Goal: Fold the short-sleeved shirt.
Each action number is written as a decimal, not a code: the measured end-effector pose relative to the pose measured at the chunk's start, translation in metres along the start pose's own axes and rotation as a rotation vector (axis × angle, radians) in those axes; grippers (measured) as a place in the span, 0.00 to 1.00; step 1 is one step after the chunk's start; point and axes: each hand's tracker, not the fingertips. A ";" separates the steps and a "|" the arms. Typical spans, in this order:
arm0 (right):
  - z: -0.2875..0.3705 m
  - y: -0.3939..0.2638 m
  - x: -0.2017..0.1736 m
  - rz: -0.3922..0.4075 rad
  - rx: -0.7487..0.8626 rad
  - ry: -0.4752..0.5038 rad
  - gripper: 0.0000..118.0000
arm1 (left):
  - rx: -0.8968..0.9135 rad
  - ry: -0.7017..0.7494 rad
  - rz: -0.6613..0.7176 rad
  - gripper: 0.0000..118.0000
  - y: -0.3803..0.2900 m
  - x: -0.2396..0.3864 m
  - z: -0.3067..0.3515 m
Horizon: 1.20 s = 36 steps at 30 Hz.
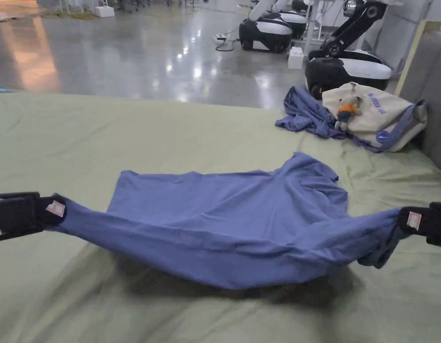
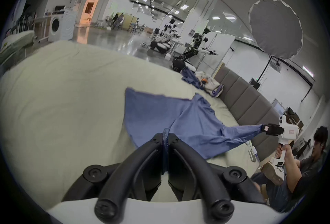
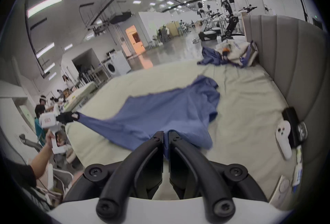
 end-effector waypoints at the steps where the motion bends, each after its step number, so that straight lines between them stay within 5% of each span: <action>1: 0.003 -0.015 0.003 0.003 -0.023 0.004 0.05 | 0.005 0.005 0.005 0.05 -0.015 -0.004 0.006; 22: 0.055 -0.159 0.033 -0.078 -0.154 -0.017 0.05 | -0.128 0.054 0.057 0.05 -0.126 -0.035 0.069; 34: 0.032 -0.172 0.031 -0.039 -0.164 -0.058 0.05 | -0.049 0.269 -0.189 0.06 -0.146 -0.015 0.044; 35: 0.029 -0.172 0.028 0.025 -0.164 -0.108 0.13 | -0.051 0.274 -0.202 0.22 -0.148 -0.015 0.041; 36: 0.026 -0.173 0.024 0.076 -0.166 -0.157 0.34 | -0.049 0.280 -0.202 0.56 -0.149 -0.016 0.039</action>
